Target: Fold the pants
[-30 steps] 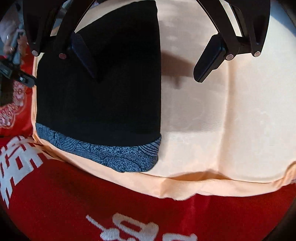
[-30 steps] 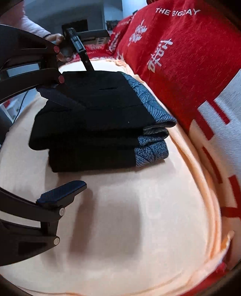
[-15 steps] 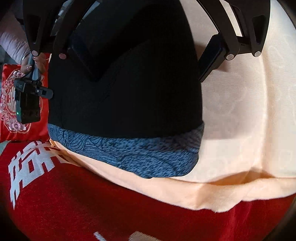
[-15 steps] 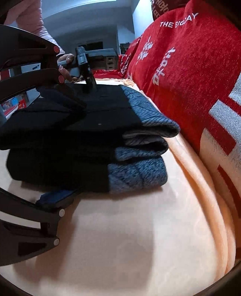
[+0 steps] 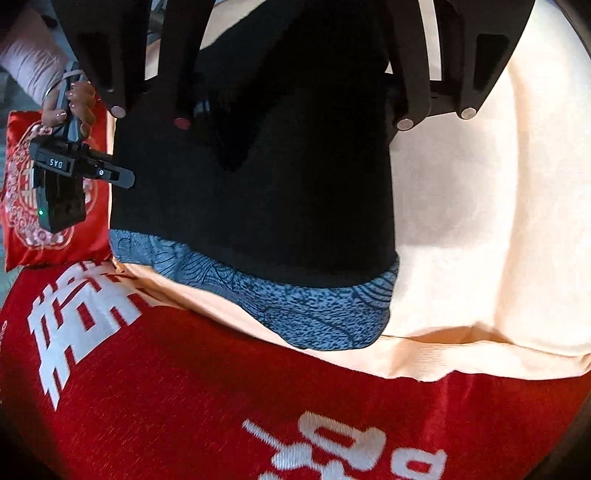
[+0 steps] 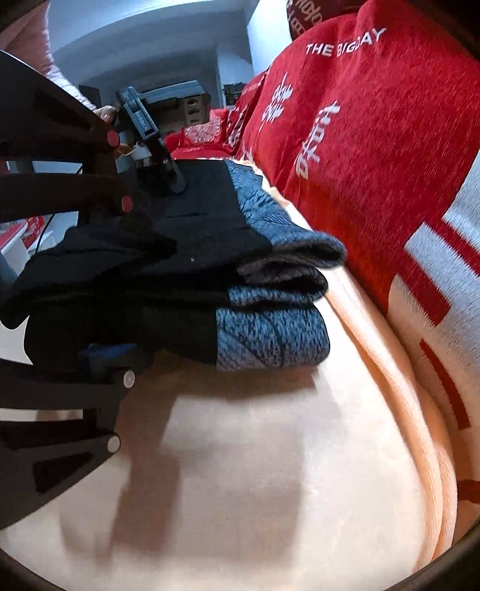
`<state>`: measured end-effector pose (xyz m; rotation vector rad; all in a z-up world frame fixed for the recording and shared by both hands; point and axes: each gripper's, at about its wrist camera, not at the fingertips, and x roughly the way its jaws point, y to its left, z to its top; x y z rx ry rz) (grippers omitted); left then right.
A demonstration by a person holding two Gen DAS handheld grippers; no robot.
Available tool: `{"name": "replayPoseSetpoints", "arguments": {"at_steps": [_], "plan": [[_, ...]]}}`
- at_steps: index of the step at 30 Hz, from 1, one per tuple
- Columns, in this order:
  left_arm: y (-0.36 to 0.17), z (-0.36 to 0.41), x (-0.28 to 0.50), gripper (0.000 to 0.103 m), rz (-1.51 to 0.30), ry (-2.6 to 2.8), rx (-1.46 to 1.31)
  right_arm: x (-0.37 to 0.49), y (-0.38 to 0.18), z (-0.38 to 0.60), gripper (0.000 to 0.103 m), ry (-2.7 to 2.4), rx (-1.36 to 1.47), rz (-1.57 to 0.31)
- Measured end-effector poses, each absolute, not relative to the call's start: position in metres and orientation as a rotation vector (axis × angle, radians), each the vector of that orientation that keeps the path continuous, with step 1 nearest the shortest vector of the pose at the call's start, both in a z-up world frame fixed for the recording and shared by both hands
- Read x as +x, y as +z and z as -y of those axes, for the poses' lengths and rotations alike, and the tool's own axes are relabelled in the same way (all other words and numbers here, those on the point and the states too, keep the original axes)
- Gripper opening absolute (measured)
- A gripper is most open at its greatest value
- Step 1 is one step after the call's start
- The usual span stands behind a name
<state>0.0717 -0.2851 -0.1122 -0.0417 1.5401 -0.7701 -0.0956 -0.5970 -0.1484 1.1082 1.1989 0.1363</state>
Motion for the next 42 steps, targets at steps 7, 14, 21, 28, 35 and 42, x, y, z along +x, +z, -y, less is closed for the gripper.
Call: {"name": "replayPoseSetpoints", "arguments": {"at_steps": [7,14,21,28,35,42], "plan": [[-0.080,0.263,0.050,0.061,-1.527,-0.798,-0.023,-0.115,-0.118,0.566,0.042,0.171,1.123,-1.177],[-0.060,0.222,0.032,0.061,-1.519,-0.828,0.001,-0.147,-0.099,0.519,0.042,0.152,1.176,-1.131],[-0.063,0.174,0.011,0.061,-1.546,-0.821,0.042,-0.168,-0.106,0.468,0.042,0.128,1.205,-1.146],[-0.112,0.158,-0.003,0.061,-1.557,-0.756,0.075,-0.169,-0.132,0.446,0.043,0.048,1.101,-1.237],[-0.131,0.141,-0.007,0.090,-1.533,-0.679,0.051,-0.179,-0.153,0.449,0.059,-0.023,1.084,-1.260],[-0.103,0.128,-0.018,0.090,-1.469,-0.598,0.193,-0.189,-0.122,0.437,0.064,-0.181,0.929,-1.307]]}}
